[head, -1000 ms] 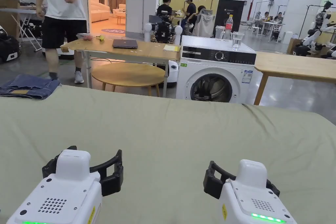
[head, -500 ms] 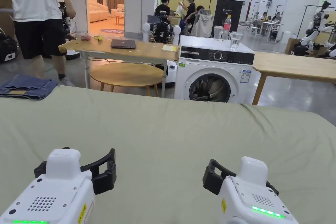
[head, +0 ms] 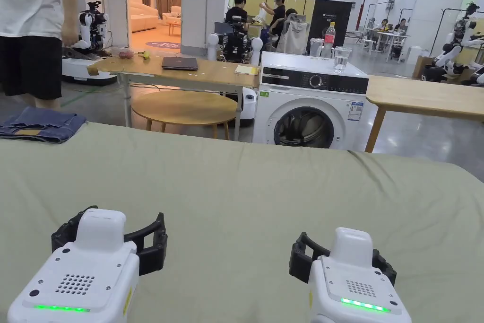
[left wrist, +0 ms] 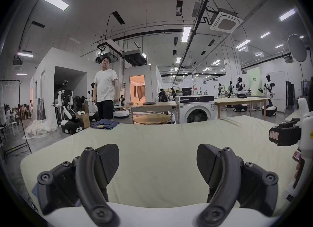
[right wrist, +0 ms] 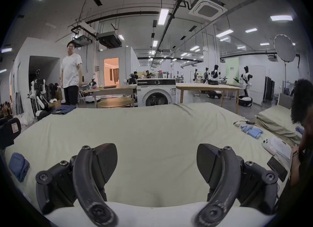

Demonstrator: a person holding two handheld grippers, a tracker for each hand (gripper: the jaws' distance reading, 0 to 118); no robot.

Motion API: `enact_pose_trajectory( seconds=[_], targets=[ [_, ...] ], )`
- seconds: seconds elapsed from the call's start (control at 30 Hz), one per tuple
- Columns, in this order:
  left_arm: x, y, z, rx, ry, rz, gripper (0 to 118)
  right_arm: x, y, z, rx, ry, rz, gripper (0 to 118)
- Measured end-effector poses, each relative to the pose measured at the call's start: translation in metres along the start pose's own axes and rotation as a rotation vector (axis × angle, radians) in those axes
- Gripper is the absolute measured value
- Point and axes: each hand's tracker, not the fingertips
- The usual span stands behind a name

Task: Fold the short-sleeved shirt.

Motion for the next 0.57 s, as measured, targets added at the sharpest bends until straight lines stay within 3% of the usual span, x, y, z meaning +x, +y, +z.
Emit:
enact_pose_trajectory(
  seconds=[0.17, 0.57],
  targets=[
    [-0.0029, -0.0034, -0.0026, -0.015, 0.002, -0.013, 95, -0.0017, 0.0004, 0.0, 0.024, -0.017, 0.029, 97],
    [-0.0099, -0.0062, -0.0026, -0.029, -0.005, 0.004, 95, 0.0075, 0.0, -0.0053, -0.004, 0.014, 0.01, 97]
  ],
)
